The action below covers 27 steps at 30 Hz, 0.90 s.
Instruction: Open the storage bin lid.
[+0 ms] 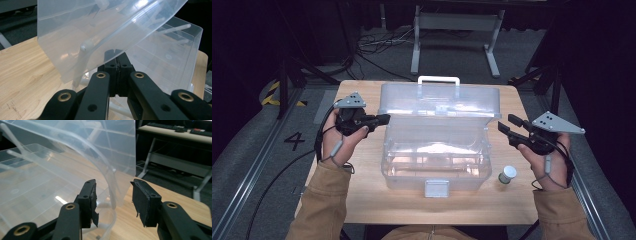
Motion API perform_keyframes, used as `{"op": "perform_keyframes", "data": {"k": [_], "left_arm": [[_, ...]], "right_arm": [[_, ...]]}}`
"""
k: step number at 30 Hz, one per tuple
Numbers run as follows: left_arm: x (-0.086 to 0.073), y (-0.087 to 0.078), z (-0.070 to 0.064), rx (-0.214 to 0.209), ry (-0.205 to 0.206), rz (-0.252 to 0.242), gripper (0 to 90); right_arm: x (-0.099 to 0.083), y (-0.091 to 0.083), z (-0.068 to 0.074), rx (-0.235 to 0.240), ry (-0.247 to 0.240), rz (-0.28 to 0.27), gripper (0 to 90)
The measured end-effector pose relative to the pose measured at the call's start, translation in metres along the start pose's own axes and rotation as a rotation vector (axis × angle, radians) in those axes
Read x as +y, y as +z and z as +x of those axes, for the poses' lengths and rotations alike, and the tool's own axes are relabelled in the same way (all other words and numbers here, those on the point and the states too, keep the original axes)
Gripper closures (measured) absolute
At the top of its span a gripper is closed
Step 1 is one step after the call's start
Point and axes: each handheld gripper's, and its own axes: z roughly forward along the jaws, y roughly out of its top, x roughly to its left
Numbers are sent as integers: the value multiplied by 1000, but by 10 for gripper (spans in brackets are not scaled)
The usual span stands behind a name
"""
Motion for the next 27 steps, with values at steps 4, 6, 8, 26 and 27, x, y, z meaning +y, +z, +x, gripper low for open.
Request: {"op": "perform_keyframes", "data": {"k": [4,6,8,26,27], "left_arm": [[0,0,-1,0,2,6,890],[0,0,-1,-2,3,7,888],[0,-1,-1,-2,3,8,886],[3,3,-2,-19,19,17,871],[4,3,-2,-23,19,20,869]], "right_arm": [[5,6,4,-15,11,-6,518],[7,9,6,-28,21,-8,514],[8,13,7,-28,36,-8,507],[11,42,19,-143,58,-28,491],[11,43,19,-144,57,-31,493]]}}
